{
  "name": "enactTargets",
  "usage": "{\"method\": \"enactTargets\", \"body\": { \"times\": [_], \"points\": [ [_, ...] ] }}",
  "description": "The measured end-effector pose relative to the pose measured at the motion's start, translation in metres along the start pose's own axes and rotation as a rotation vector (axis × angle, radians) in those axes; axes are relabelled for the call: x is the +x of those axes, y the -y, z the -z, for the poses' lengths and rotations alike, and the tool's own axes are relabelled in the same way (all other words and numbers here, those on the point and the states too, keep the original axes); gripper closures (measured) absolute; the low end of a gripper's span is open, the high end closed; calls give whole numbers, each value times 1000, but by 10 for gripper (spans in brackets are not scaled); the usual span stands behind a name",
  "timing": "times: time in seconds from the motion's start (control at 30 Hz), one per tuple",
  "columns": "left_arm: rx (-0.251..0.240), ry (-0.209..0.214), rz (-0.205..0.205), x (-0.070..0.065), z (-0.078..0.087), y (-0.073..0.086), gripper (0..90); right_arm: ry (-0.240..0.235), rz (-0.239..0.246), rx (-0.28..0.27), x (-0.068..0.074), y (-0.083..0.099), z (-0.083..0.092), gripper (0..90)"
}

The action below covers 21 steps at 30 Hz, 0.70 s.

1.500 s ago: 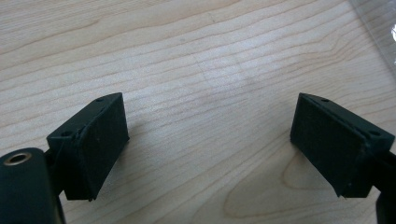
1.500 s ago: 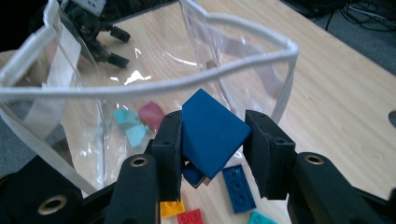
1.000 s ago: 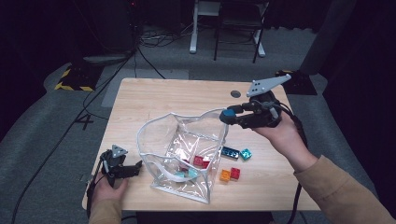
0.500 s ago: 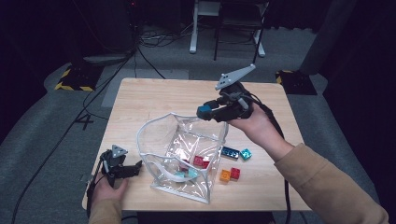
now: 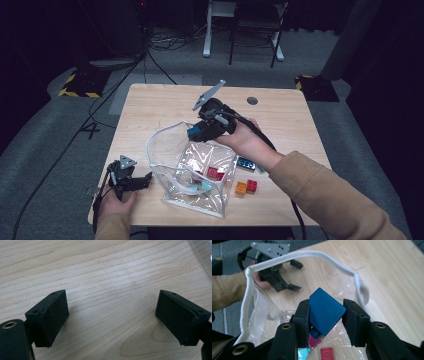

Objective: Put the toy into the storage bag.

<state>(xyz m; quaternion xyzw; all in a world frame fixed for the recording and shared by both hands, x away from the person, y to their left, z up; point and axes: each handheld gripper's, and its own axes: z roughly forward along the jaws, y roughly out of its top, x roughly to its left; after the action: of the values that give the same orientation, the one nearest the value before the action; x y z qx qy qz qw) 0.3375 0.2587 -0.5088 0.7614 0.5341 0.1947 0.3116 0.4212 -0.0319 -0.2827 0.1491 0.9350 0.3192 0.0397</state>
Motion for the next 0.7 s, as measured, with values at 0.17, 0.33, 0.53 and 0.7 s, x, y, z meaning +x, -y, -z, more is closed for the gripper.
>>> {"method": "enactTargets", "body": {
  "times": [0.17,0.33,0.53,0.7],
  "points": [
    [-2,0,3,0,0,0,116,8,5,70,5,-3,-22,588],
    [-2,0,3,0,0,0,116,-1,2,141,6,-4,-41,589],
    [-3,0,3,0,0,0,116,-25,8,256,10,-7,-56,588],
    [-2,0,3,0,0,0,116,-56,32,338,14,-5,-68,588]
  ]
}}
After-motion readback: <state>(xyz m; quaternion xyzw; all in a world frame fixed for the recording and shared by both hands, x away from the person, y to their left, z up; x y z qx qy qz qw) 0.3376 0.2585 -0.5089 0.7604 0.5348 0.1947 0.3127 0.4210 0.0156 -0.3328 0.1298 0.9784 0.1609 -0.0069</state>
